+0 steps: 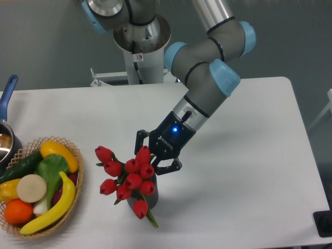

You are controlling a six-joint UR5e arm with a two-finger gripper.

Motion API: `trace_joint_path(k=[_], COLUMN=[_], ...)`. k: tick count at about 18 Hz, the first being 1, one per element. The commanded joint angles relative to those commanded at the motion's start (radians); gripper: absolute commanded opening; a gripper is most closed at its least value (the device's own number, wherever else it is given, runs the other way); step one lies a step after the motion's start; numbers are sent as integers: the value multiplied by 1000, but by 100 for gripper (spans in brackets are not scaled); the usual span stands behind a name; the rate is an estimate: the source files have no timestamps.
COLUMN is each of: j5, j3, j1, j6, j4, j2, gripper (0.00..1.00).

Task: Pick up the flowers from the vase
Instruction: 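Close the gripper around the tulip stems above the vase, then lift the gripped tulips up out of the gray vase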

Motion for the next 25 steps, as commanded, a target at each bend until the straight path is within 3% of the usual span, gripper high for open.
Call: trace_joint_path(k=[14, 25], j5=[-97, -187], j3=[5, 97], j1=[49, 100], j6=[-66, -149], j4=[-2, -2], j2=[69, 72], gripper=[19, 19])
